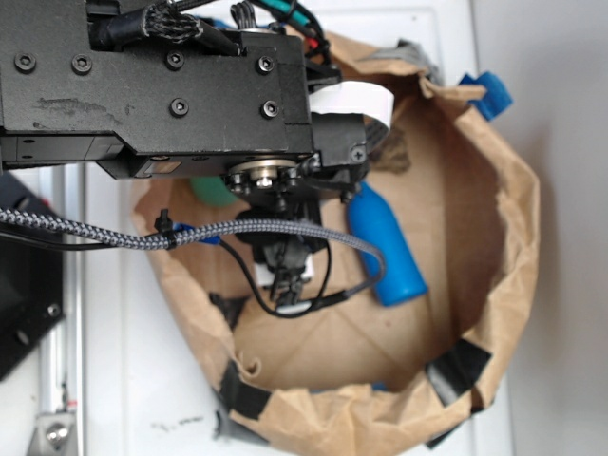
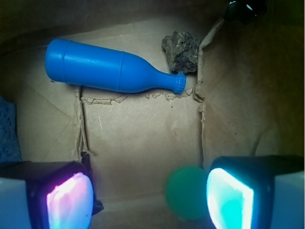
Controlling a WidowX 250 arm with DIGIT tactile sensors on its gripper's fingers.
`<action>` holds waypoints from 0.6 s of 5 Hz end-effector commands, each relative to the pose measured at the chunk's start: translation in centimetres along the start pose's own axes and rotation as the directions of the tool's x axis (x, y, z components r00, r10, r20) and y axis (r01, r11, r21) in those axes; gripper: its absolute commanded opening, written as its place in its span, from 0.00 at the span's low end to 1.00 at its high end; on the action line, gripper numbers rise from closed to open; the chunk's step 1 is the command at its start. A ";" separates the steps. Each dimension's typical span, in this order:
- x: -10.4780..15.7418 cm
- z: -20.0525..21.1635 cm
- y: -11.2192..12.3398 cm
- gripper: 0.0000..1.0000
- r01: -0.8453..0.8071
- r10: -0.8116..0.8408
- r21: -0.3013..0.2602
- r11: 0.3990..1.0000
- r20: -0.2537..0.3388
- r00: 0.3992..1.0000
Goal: Grab the green ball.
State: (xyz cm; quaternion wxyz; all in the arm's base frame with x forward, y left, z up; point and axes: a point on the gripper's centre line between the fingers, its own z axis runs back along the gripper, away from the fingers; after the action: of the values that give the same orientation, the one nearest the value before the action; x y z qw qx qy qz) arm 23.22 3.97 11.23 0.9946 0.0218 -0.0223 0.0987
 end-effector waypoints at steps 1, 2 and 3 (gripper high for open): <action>-0.1 -2.7 1.6 1.00 -0.046 0.046 0.009 0.999 0.012 0.999; -1.2 -4.0 2.2 1.00 -0.023 0.023 0.019 1.000 0.009 1.000; -1.9 -4.2 2.9 1.00 -0.035 0.035 0.006 0.999 -0.017 0.999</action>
State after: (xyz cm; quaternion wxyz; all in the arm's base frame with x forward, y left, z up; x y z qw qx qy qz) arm 20.90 5.97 6.19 0.9937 0.0210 0.0033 0.1104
